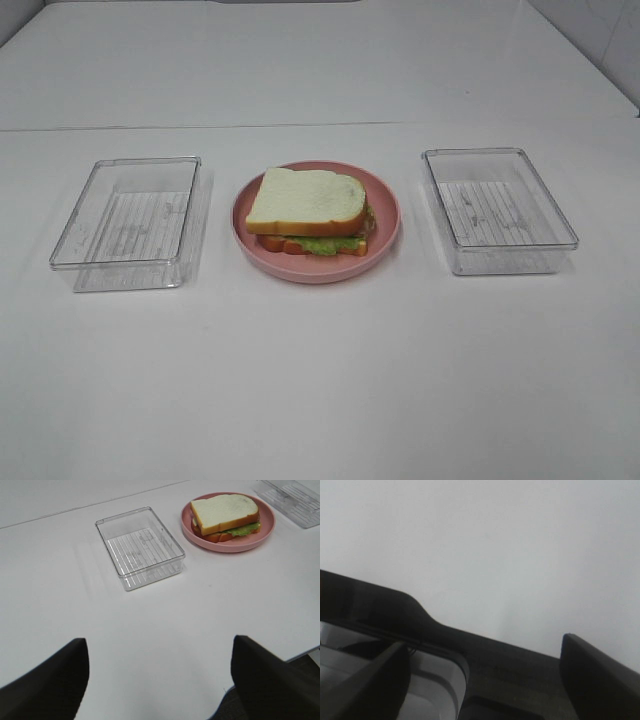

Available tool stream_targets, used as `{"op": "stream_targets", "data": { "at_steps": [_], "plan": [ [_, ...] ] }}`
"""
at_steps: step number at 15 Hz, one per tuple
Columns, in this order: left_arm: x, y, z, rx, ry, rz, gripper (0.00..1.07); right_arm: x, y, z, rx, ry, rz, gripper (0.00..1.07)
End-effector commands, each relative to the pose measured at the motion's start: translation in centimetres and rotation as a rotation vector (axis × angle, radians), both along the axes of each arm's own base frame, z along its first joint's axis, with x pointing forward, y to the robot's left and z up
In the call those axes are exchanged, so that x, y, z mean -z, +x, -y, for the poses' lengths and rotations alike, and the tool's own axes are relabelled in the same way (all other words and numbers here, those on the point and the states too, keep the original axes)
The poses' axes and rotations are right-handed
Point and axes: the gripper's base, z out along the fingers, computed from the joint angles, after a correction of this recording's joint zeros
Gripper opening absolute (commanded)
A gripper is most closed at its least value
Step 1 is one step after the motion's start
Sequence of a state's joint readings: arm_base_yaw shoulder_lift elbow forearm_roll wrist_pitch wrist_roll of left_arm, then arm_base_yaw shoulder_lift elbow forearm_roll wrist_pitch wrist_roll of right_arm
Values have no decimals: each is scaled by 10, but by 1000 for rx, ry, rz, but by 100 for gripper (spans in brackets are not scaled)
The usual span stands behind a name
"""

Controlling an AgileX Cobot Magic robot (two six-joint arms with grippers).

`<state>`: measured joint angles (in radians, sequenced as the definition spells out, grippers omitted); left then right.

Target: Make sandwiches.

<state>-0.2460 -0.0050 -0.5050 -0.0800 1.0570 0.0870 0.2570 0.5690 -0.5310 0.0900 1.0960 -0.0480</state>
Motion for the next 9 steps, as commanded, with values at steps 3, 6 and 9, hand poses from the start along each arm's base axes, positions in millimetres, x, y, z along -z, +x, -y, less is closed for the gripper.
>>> {"op": "stream_targets", "data": {
  "at_steps": [3, 6, 9],
  "plan": [
    [1, -3, 0, 0, -11, 26, 75, -10, -35, 11, -26, 40, 291, 76],
    [1, -3, 0, 0, -12, 27, 75, -12, -58, 16, -54, 58, 449, 76],
    [1, -3, 0, 0, -12, 27, 75, -13, -60, 17, -48, 67, 460, 76]
  ]
}}
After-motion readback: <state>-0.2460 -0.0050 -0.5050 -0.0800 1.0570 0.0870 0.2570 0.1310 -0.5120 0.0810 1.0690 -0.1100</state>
